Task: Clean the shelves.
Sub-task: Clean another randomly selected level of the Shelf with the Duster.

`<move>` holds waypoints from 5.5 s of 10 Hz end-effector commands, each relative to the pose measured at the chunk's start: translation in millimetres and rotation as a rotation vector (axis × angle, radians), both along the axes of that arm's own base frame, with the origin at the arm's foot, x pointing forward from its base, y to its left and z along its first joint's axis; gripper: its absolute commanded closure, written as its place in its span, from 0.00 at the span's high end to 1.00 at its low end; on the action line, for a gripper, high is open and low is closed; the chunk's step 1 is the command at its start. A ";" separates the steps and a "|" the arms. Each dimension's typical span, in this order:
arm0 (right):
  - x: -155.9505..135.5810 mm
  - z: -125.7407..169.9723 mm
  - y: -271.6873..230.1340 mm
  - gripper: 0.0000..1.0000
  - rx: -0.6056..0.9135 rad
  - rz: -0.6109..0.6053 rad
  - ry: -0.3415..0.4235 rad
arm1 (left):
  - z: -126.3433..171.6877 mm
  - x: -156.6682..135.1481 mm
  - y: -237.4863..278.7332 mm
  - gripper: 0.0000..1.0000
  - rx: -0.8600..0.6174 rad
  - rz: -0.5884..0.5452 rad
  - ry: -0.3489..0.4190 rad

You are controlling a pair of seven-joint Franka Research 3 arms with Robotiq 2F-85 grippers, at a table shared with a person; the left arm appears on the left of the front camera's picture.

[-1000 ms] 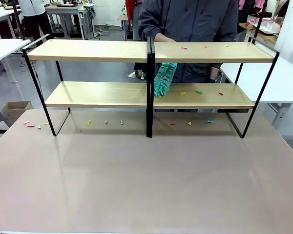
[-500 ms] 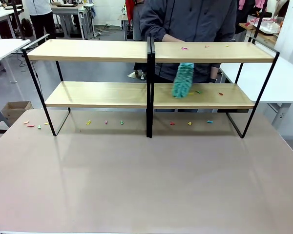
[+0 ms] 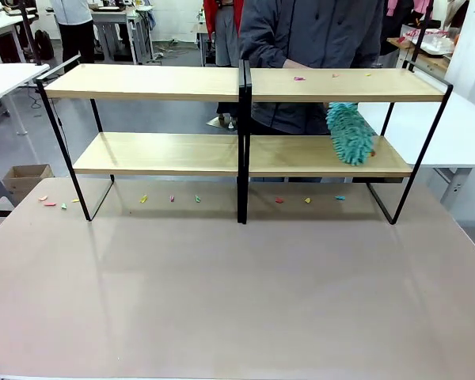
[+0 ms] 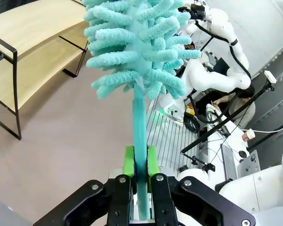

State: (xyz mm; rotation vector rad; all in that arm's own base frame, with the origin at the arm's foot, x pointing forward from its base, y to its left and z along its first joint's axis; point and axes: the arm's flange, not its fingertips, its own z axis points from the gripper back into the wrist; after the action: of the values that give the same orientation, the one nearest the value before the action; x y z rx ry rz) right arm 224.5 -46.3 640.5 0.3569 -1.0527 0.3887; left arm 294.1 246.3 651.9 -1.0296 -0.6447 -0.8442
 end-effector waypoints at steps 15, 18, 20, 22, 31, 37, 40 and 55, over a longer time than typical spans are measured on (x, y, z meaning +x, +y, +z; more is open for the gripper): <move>0.4 0.6 -0.2 1.00 0.000 -0.001 -0.001 | -42.8 -13.4 -163.4 0.12 0.334 -0.351 0.129; 0.4 0.6 -0.2 1.00 0.000 -0.001 -0.001 | -68.2 -5.9 -205.2 0.12 0.317 -0.247 0.348; 0.4 0.6 -0.2 1.00 0.000 -0.001 -0.001 | -75.6 0.9 -264.1 0.12 0.444 -0.240 0.379; 0.4 0.6 -0.2 1.00 0.000 -0.001 -0.001 | -102.9 -2.9 -336.7 0.12 0.592 -0.189 0.446; 0.4 0.6 -0.2 1.00 0.000 -0.001 -0.001 | -143.0 -25.9 -429.1 0.12 0.825 -0.248 0.403; 0.4 0.6 -0.2 1.00 0.000 -0.001 -0.001 | -180.4 -39.3 -565.5 0.12 0.776 0.014 0.664; 0.4 0.6 -0.2 1.00 0.000 -0.001 -0.001 | -197.2 -27.2 -629.7 0.12 0.675 0.313 0.673; 0.4 0.6 -0.2 1.00 0.000 -0.001 -0.001 | -174.6 -116.7 -571.3 0.12 0.619 -0.521 0.510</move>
State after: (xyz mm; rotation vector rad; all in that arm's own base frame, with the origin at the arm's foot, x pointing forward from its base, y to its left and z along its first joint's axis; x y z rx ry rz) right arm 224.4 -46.4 640.5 0.3570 -1.0531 0.3888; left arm 173.5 -320.3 473.9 -0.7584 0.3502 -1.1214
